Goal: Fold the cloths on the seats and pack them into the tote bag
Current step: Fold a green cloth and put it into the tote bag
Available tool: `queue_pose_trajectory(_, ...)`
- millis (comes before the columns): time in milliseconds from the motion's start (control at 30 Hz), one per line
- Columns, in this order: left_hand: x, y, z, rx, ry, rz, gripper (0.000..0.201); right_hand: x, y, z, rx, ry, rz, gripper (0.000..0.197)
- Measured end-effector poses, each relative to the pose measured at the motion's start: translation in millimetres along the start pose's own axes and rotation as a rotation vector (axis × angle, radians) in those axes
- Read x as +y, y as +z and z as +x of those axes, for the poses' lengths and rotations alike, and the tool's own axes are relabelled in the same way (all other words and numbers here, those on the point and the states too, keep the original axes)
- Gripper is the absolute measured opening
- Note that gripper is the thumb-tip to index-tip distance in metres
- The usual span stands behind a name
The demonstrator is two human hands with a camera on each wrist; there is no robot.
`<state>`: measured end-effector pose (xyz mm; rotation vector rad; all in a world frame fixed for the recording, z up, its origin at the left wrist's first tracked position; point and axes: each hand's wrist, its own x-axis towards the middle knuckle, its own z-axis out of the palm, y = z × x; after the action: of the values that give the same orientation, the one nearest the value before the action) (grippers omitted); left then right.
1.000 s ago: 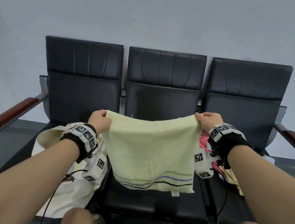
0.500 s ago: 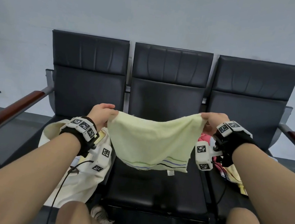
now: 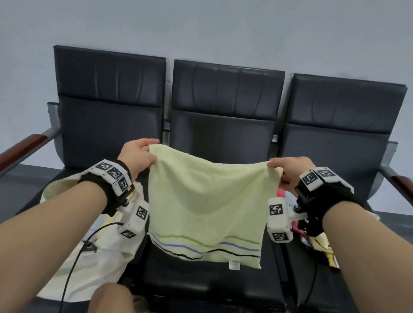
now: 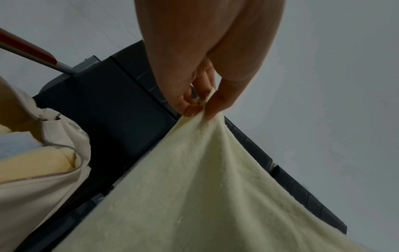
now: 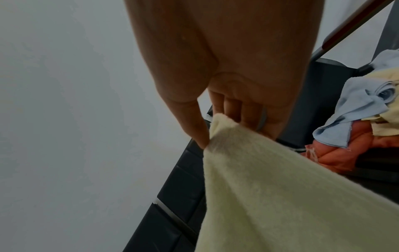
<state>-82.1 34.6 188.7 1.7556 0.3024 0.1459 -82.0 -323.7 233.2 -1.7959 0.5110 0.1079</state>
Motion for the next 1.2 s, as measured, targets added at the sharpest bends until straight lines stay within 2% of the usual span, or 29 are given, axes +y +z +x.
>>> queue_pose_trajectory(100,-4.2,3.7,6.2,0.031,0.041,0.089,0.044,-1.6,2.5,-5.6,-0.035,-0.046,-0.076,0.026)
queue_pose_trajectory(267,-10.1,0.0,9.1,0.093,0.182,0.308,0.032,6.3,-3.2,4.9,0.099,-0.186,-0.274,0.025)
queue_pose_trajectory(600,5.2,8.6,-24.9,0.231,0.323,0.498,0.017,9.2,-28.0,-4.1,0.218,-0.299,-0.376,0.016)
queue_pose_trajectory(667,6.5,8.3,-30.4,0.261,0.325,0.513,0.017,14.5,-31.2,-4.2,0.214,-0.322,-0.392,0.014)
queue_pose_trajectory(800,6.4,5.3,-42.0,0.292,0.293,0.487,0.026,25.2,-40.6,-7.0,0.189,-0.359,-0.413,0.024)
queue_pose_trajectory(1033,7.5,11.5,-66.8,0.314,0.294,0.476,0.027,35.7,-48.0,-11.6,0.166,-0.435,-0.38,0.018)
queue_pose_trajectory(1200,1.7,12.6,-60.4,0.3,0.272,0.444,0.023,38.6,-48.5,-5.0,0.138,-0.387,-0.341,0.016)
